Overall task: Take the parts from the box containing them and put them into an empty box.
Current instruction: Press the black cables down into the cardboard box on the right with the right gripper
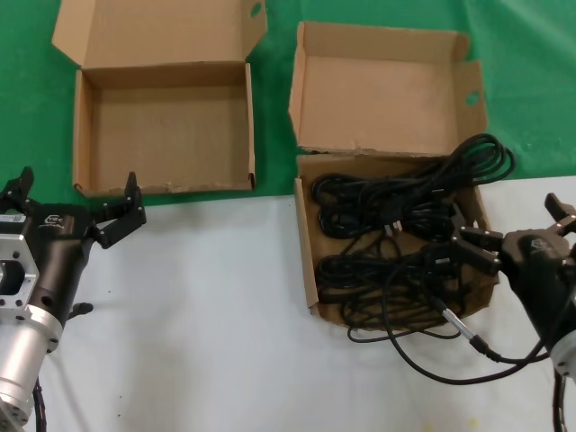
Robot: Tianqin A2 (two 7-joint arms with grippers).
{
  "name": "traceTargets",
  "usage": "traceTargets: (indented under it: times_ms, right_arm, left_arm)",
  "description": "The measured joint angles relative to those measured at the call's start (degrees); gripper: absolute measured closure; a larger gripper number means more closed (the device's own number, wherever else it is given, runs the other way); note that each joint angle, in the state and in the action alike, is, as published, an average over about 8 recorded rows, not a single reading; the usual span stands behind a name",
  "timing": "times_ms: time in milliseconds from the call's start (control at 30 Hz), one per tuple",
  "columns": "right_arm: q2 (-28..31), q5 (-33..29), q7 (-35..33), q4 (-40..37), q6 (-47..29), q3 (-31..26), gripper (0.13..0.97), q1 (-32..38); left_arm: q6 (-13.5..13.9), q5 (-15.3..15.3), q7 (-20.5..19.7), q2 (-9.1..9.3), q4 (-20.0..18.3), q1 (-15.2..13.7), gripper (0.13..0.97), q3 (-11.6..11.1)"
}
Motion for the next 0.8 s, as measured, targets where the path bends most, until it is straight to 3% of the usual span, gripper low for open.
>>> traceTargets:
  times_ms: [333,567,800]
  right_arm:
    - [0.0,0.0,0.0,0.0,0.0,0.0,0.129,0.0]
    - [2.29,1.0,0.17,1.22,1.21,-1.95,0.129,-0.45]
    - [10.93,3.6,-0.93,7.3,3.15,-7.02,0.129,-2.16]
  left_arm:
    - [0.0,0.0,0.0,0.0,0.0,0.0,0.132,0.0]
    - [0.0,0.0,0.0,0.0,0.0,0.0,0.237,0.0]
    - [0.0,0.0,0.0,0.0,0.0,0.0,0.351,0.0]
